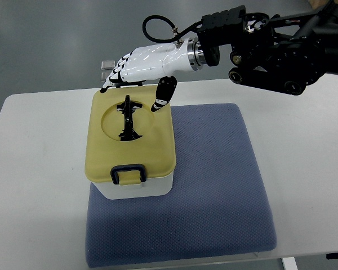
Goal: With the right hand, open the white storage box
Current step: 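Lower the right hand and grasp the black piece on the yellow lid, then lift the yellow lid off the box with the right hand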
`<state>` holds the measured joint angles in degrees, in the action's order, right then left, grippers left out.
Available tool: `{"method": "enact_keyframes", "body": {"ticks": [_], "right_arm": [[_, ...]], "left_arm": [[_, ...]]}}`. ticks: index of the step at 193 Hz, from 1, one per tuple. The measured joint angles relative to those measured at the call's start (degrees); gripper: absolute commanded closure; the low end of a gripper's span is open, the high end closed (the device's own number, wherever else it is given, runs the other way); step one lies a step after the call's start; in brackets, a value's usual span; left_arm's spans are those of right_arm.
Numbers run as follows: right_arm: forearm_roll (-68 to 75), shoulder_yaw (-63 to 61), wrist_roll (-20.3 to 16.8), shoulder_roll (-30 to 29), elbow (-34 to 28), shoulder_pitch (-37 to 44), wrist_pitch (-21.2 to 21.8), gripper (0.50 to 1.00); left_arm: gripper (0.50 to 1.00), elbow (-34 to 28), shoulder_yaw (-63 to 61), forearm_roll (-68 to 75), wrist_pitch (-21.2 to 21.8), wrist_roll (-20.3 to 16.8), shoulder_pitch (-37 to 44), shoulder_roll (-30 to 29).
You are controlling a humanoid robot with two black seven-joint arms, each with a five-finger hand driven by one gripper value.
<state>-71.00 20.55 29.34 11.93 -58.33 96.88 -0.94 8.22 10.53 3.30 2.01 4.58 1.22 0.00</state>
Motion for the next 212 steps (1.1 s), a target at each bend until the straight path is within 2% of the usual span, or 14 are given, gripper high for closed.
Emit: {"method": "enact_keyframes", "body": {"ticks": [14, 36, 65, 90, 98, 101, 102, 105, 116, 119, 185, 212], "right_arm": [[0.0, 0.0, 0.0, -0.1, 0.1, -0.6, -0.2, 0.605], [0.0, -0.1, 0.0, -0.6, 0.1, -1.2, -0.7, 0.662], [0.6, -0.4, -0.1, -1.6, 0.1, -1.8, -2.1, 0.677], [1.2, -0.7, -0.1, -3.0, 0.2, -2.3, -2.9, 0.730], [1.2, -0.7, -0.1, -3.4, 0.3, -2.5, -3.0, 0.765], [1.2, -0.8, -0.1, -3.5, 0.4, -2.5, -3.0, 0.805], [1.2, -0.8, -0.1, -3.5, 0.4, -2.6, -3.0, 0.805], [1.2, -0.8, -0.1, -3.6, 0.5, -2.7, -3.0, 0.856], [1.2, -0.8, -0.1, -3.9, 0.6, -3.1, -3.0, 0.957], [1.2, -0.8, -0.1, -3.9, 0.6, -3.2, -3.0, 1.000], [2.0, -1.4, -0.1, -3.3, 0.5, -2.6, -3.5, 1.000], [3.1, -3.1, -0.1, -1.6, -0.3, 0.6, -3.2, 1.000]], "left_arm": [[0.500, -0.1, 0.0, 0.0, 0.0, 0.0, 0.0, 0.0], [0.500, -0.1, 0.0, 0.0, 0.0, 0.0, 0.0, 0.0], [0.500, 0.3, 0.0, 0.0, 0.0, 0.0, 0.0, 0.0], [0.500, 0.3, 0.0, 0.0, 0.0, 0.0, 0.0, 0.0], [0.500, 0.3, 0.0, 0.0, 0.0, 0.0, 0.0, 0.0], [0.500, 0.2, 0.0, 0.0, 0.0, 0.0, 0.0, 0.0], [0.500, 0.2, 0.0, 0.0, 0.0, 0.0, 0.0, 0.0], [0.500, 0.1, 0.0, 0.0, 0.0, 0.0, 0.0, 0.0], [0.500, 0.0, 0.0, 0.0, 0.0, 0.0, 0.0, 0.0], [0.500, -0.1, 0.0, 0.0, 0.0, 0.0, 0.0, 0.0], [0.500, -0.2, 0.0, 0.0, 0.0, 0.0, 0.1, 0.0], [0.500, -0.1, 0.0, -0.1, 0.0, 0.0, 0.1, 0.0]]}}
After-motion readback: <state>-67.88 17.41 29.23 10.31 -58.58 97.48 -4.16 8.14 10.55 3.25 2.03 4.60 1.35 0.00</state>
